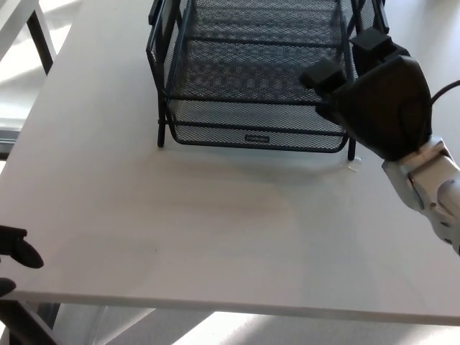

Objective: The robot uses its right hand to grab the drawer kept on the middle of the desk and pull it out towards the robot

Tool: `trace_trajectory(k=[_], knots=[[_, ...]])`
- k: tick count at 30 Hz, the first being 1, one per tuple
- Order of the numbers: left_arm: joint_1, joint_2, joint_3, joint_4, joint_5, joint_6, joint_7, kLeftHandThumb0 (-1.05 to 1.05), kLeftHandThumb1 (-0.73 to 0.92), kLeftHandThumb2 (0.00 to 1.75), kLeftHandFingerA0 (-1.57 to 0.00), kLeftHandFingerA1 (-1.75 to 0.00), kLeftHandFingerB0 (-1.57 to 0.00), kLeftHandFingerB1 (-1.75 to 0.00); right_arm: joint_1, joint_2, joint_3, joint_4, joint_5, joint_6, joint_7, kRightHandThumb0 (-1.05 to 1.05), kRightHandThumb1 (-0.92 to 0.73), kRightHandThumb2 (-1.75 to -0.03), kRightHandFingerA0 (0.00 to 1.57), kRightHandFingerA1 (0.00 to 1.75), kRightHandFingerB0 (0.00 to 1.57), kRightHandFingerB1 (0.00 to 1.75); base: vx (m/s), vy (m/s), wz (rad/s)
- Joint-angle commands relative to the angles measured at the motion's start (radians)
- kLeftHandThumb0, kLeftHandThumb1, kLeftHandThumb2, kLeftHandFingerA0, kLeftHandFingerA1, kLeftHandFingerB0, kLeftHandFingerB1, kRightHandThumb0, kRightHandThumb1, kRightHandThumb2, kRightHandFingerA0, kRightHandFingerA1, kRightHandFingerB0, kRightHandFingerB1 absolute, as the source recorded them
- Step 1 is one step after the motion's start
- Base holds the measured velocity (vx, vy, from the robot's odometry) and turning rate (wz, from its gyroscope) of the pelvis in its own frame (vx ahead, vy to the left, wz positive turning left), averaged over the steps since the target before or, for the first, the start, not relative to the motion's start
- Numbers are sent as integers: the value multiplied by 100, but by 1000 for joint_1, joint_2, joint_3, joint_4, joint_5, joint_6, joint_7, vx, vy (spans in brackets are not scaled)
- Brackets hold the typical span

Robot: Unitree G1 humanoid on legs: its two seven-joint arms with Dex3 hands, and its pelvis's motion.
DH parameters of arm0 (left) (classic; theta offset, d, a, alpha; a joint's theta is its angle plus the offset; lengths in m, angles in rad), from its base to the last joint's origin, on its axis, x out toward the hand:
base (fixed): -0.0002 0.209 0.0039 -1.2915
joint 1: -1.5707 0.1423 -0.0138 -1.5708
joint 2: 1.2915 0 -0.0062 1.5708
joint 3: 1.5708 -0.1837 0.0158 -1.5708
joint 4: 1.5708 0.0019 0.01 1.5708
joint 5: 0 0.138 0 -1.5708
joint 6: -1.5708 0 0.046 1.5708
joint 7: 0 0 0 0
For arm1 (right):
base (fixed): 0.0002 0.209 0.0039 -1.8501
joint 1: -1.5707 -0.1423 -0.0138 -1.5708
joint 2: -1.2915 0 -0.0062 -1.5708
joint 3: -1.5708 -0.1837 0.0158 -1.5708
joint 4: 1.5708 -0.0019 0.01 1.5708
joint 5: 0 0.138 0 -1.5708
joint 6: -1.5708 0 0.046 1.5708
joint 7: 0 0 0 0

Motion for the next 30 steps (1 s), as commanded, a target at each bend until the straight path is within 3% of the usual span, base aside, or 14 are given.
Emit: trace_trajectory(k=[1, 14, 23, 28, 30], knots=[[2, 9, 8, 9, 2, -15, -7, -25, 58, 56, -76, -85, -80, -63, 84, -46, -30, -91, -23, 15, -20, -47, -51, -56, 98, 152, 98, 61, 0, 0, 0], [13, 13, 16, 10, 13, -25, 0, -24, 57, 56, -76, -82, -80, -63, 271, -94, -105, -343, -53, 24, 29, -44, -55, -57, 100, 147, 95, 62, 0, 0, 0], [24, 14, 20, 4, 14, -21, -3, -25, 57, 56, -75, -81, -80, -62, 372, -97, -144, -455, -75, 40, 73, -46, -55, -61, 95, 155, 92, 64, 0, 0, 0], [24, 8, 17, 15, 10, -34, 1, -23, 57, 56, -76, -82, -80, -63, 431, -89, -166, -515, -51, 5, 91, -43, -50, -60, 93, 158, 94, 61, 0, 0, 0], [27, 13, 17, 6, 7, -23, -11, -24, 58, 57, -75, -80, -79, -62, 453, -97, -167, -536, -48, -11, 106, -45, -55, -57, 95, 151, 90, 64, 0, 0, 0]])
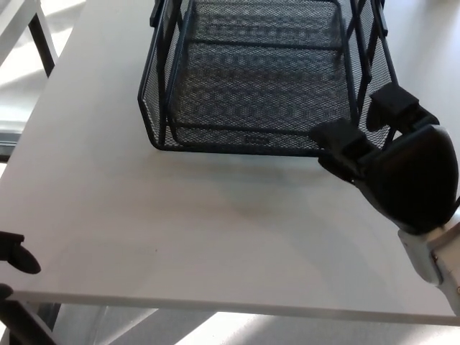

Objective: The robot uses its right hand to grab the drawer kept on the middle of the desk and pull it out towards the robot

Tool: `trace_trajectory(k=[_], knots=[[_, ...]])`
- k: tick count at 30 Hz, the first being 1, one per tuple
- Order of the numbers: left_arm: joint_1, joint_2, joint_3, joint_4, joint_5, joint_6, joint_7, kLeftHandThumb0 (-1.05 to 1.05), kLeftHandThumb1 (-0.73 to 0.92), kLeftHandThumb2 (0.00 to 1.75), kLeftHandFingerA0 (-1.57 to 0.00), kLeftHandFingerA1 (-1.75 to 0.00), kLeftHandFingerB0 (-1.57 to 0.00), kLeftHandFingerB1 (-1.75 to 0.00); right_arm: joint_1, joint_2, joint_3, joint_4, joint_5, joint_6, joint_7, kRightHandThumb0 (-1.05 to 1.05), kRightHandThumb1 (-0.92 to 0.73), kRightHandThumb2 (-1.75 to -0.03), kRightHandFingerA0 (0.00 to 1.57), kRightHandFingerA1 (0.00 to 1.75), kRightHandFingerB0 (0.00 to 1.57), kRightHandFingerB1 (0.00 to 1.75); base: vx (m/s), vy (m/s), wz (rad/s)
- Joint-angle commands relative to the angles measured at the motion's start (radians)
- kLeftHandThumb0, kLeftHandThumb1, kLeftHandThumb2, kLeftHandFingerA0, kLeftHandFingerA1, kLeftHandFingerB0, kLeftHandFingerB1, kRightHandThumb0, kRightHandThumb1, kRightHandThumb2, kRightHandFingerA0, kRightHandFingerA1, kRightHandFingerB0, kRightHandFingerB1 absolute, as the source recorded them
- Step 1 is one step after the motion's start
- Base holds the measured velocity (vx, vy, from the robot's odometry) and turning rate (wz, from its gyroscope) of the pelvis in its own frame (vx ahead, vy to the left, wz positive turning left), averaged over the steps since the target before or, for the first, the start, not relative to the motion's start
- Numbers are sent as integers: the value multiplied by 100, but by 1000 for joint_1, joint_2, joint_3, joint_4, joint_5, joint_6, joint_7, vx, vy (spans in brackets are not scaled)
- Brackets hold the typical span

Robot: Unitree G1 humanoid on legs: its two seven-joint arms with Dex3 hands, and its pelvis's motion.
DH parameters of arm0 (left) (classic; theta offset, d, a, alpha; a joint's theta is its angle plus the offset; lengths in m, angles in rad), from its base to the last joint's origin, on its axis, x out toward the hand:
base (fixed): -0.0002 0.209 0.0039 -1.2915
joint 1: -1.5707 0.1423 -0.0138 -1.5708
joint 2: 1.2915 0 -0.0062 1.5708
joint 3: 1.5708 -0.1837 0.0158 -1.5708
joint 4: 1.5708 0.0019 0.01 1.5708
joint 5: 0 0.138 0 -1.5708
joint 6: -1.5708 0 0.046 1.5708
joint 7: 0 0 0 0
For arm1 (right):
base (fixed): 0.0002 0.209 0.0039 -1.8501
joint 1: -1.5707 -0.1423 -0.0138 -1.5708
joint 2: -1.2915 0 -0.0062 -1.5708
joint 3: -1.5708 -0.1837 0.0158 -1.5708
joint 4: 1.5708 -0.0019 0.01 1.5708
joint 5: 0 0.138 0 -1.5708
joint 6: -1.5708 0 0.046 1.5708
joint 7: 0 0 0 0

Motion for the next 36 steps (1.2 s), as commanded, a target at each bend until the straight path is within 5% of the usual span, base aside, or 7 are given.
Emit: trace_trajectory(k=[1, 9, 12, 18, 24, 30, 36], knots=[[8, 14, 7, 3, 8, -17, -7, -23, 57, 56, -76, -81, -79, -62, 74, -19, -7, -32, 4, -35, 62, -46, -53, -61, 93, 153, 91, 65, 0, 0, 0], [9, 12, 7, 18, 11, -30, 2, -24, 58, 56, -75, -83, -79, -63, 79, -9, -15, -17, -14, -24, 67, -38, -63, -61, 87, 135, 74, 47, 0, 0, 0], [9, 10, 8, 15, 9, -22, -2, -25, 57, 56, -75, -85, -80, -63, 103, -17, -35, -97, 17, 26, 260, -38, -59, -59, 29, 42, 10, 36, 0, 0, 0], [8, 8, 8, 20, 3, -29, -1, -23, 56, 56, -76, -83, -81, -63, 139, -12, -75, -207, 42, 106, 436, -31, -52, -59, 0, 32, 2, 39, 0, 0, 0], [19, 10, 12, 9, 4, -19, -4, -25, 57, 57, -75, -83, -80, -63, 153, -28, -107, -265, 43, 111, 470, -37, -44, -79, 1, 33, 1, 40, 0, 0, 0], [24, 9, 16, 12, 9, -29, 7, -23, 57, 56, -76, -81, -80, -62, 202, -56, -147, -337, 56, 95, 510, -36, -56, -57, 0, 35, 2, 38, 0, 0, 0], [31, 10, 20, 8, 10, -25, 8, -25, 58, 57, -75, -82, -80, -62, 277, -110, -227, -419, 93, 43, 526, -41, -48, -72, 3, 26, 3, 37, 0, 0, 0]])
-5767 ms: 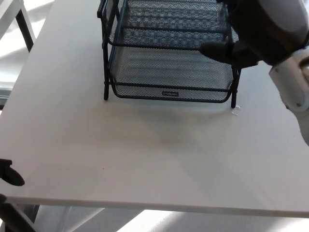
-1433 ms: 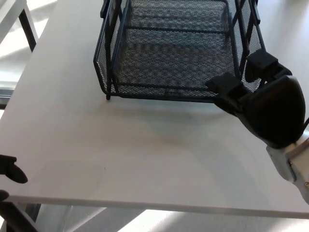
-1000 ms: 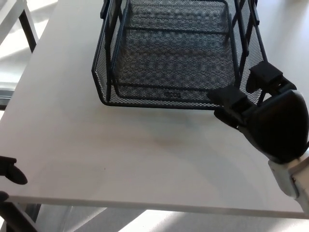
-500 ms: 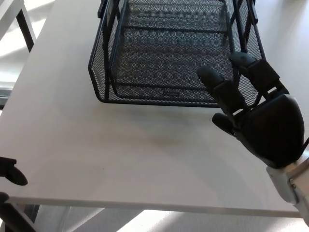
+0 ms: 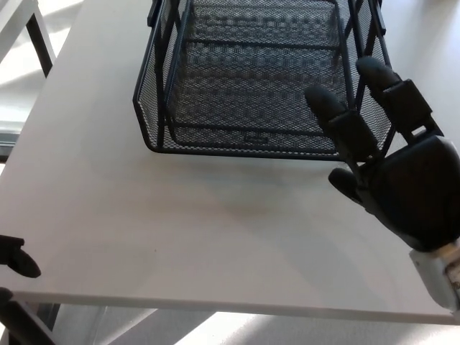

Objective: The robot uses its right hand to grab the drawer kept on the middle of the desk and pull it out towards the robot

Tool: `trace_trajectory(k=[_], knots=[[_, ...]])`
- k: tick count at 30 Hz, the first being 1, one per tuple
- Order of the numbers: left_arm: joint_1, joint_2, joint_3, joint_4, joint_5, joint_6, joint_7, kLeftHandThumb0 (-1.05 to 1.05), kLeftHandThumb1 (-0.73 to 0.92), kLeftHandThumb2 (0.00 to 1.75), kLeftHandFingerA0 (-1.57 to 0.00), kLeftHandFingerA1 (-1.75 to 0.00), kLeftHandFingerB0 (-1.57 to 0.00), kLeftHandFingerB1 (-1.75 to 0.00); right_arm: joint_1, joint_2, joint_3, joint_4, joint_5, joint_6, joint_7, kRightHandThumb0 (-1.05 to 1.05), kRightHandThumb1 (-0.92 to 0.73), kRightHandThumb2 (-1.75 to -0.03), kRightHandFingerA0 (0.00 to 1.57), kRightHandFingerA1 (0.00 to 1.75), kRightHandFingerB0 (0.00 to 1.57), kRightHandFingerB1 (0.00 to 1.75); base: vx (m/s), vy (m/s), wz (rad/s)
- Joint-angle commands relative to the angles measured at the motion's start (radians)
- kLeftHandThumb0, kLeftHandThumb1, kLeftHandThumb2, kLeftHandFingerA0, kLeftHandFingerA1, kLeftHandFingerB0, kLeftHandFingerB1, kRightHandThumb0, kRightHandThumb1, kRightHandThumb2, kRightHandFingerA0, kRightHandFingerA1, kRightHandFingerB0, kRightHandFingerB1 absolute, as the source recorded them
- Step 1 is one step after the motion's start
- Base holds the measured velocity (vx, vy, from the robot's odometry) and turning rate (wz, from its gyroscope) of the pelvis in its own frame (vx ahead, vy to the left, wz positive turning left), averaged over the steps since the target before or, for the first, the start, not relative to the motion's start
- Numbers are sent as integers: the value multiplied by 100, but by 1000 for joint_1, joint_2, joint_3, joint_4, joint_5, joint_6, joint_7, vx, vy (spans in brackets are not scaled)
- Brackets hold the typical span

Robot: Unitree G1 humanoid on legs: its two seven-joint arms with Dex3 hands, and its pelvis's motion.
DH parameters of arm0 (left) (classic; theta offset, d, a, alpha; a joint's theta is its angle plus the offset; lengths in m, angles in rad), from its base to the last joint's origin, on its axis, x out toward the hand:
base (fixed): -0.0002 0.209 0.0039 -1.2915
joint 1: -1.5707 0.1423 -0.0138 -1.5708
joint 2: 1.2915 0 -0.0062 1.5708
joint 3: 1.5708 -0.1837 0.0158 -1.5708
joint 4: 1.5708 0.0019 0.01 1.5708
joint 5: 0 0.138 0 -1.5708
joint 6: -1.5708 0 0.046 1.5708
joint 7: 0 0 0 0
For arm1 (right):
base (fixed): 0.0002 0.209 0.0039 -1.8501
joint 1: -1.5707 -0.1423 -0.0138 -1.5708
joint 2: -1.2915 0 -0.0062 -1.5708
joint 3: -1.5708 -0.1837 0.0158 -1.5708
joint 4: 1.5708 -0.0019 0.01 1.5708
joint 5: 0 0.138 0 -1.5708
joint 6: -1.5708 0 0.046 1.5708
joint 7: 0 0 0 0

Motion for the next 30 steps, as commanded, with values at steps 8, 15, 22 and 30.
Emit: trace_trajectory(k=[8, 15, 22, 30], knots=[[26, 5, 23, 12, 13, -28, 19, -22, 57, 56, -77, -80, -80, -62, 276, -165, -302, -225, 177, -83, 163, -44, -46, -67, 2, 34, 12, 45, 0, 0, 0], [48, 4, 37, 7, 0, -21, 9, -23, 58, 56, -75, -80, -79, -62, 465, -198, -489, -279, 217, -121, 179, -47, -48, -65, 3, 32, 3, 39, 0, 0, 0], [51, -3, 40, 4, -4, -7, 7, -22, 57, 56, -76, -78, -79, -62, 610, -169, -667, -256, 220, -147, 102, -42, -54, -56, 5, 39, 14, 39, 0, 0, 0], [48, -2, 39, 17, 1, -24, 16, -23, 57, 56, -76, -80, -79, -62, 624, -135, -806, -59, 218, -122, -29, -43, -55, -56, 10, 42, 21, 36, 0, 0, 0]])
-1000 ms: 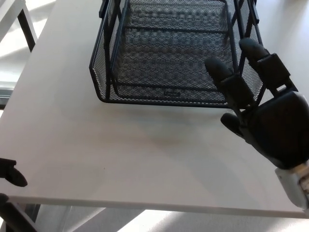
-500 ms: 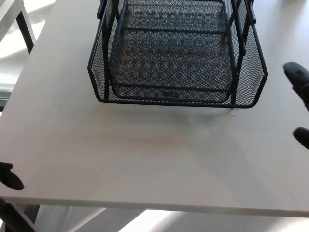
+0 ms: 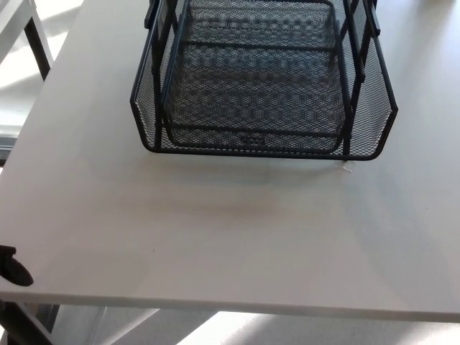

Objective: The robot uses its right hand to grab the drawer kept on the middle of the desk and pull it out towards the robot

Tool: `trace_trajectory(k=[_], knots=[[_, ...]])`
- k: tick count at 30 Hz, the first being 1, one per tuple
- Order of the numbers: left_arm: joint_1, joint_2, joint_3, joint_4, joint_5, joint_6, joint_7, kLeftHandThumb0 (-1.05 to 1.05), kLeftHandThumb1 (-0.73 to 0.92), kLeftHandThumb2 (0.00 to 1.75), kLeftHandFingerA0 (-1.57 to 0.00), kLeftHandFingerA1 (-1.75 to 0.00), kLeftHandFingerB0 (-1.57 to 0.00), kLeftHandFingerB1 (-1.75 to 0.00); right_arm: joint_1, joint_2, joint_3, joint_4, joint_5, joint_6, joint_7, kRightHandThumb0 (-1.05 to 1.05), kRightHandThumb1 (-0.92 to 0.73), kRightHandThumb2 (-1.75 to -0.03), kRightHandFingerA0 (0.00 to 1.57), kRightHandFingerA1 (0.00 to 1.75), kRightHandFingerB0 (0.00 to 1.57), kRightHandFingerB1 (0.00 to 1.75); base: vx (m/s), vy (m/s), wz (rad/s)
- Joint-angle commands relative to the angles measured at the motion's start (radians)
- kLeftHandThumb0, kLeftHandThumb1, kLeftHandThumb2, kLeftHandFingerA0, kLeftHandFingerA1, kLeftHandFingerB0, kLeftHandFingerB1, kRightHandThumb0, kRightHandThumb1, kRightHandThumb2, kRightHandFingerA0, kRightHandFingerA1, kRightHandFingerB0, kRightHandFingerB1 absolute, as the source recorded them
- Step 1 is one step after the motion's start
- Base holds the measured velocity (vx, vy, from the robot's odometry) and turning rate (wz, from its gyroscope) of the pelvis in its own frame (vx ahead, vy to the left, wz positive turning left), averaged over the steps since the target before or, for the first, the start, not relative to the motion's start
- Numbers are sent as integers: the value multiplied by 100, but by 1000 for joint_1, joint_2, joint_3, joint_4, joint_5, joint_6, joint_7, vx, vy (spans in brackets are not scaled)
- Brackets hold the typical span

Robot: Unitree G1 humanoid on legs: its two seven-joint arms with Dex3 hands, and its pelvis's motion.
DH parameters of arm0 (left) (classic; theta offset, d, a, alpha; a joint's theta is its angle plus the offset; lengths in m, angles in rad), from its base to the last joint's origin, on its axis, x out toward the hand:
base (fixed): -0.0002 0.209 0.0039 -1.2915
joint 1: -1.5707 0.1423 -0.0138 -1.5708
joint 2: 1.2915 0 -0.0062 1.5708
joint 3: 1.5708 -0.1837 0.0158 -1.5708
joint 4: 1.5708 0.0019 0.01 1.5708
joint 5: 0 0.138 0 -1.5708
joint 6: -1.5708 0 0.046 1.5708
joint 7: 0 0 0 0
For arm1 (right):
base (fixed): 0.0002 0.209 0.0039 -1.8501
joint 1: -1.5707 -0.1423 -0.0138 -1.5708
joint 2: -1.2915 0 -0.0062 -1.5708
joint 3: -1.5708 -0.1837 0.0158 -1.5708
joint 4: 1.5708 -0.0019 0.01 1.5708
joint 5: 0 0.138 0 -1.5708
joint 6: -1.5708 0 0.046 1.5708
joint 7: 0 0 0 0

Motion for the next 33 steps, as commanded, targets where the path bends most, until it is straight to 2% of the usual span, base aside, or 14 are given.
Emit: trace_trajectory(k=[1, 2, 3, 8, 11, 12, 13, 18, 21, 22, 25, 26, 27, 33], knots=[[4, 2, 9, 10, 8, -8, 9, -24, 57, 56, -75, -80, -79, -62, 2, 9, -87, 127, 5, 37, -132, -50, -46, -71, 13, 48, 15, 42, 0, 0, 0], [3, 2, 9, 10, 11, -8, 10, -24, 57, 56, -75, -80, -79, -62, -2, 7, -96, 152, -3, 43, -151, -50, -46, -71, 13, 48, 15, 42, 0, 0, 0], [8, -1, 12, 0, 0, 12, 0, -24, 57, 57, -75, -79, -79, -61, -21, -3, -119, 229, 12, 41, -196, -46, -55, -57, 17, 43, 23, 37, 0, 0, 0], [3, 1, 9, 14, 7, -8, 9, -22, 56, 56, -77, -79, -80, -62, -50, -30, -148, 393, 39, 29, -254, -47, -59, -58, 14, 44, 23, 37, 0, 0, 0], [-2, -5, 8, 20, 5, -6, 13, -23, 56, 56, -76, -80, -80, -62, -79, -37, -151, 503, 75, 31, -238, -51, -49, -74, 14, 50, 16, 45, 0, 0, 0], [0, -1, 9, 13, 14, -1, 13, -23, 57, 56, -76, -78, -80, -61, -90, -36, -145, 552, 80, 47, -232, -48, -57, -58, 23, 48, 24, 36, 0, 0, 0], [3, 1, 9, 6, 18, 6, 10, -23, 57, 57, -76, -79, -80, -61, -105, -36, -138, 610, 89, 39, -240, -44, -55, -57, 28, 49, 29, 35, 0, 0, 0], [6, -3, 10, 5, 4, 3, 5, -22, 57, 56, -76, -80, -79, -62, -156, -23, -95, 820, 127, 7, -230, -39, -56, -57, 32, 50, 24, 33, 0, 0, 0], [3, -6, 9, 12, 3, 3, 8, -23, 56, 56, -77, -78, -80, -62, -199, 19, -66, 926, 118, 72, -253, -41, -52, -57, 43, 52, 36, 34, 0, 0, 0], [4, -4, 9, 9, 7, 6, 6, -23, 57, 56, -76, -77, -78, -61, -211, 37, -60, 961, 143, 79, -197, -39, -56, -57, 34, 49, 31, 32, 0, 0, 0], [8, -3, 11, -3, 12, 20, 4, -24, 57, 57, -76, -77, -78, -60, -233, 46, -54, 1013, 179, 58, -180, -38, -54, -57, 33, 50, 33, 33, 0, 0, 0], [5, -8, 10, -8, 10, 25, 5, -23, 57, 57, -76, -76, -78, -60, -254, 46, -48, 1039, 184, 66, -181, -44, -43, -72, 33, 55, 30, 44, 0, 0, 0], [5, -9, 10, -9, 9, 29, 3, -23, 57, 57, -75, -76, -78, -60, -260, 47, -39, 1062, 183, 65, -180, -37, -54, -56, 42, 47, 35, 32, 0, 0, 0], [5, -10, 7, -5, 6, 26, 0, -23, 57, 56, -75, -78, -79, -61, -319, 73, 30, 1227, 198, 56, -185, -35, -54, -57, 48, 52, 38, 33, 0, 0, 0]])
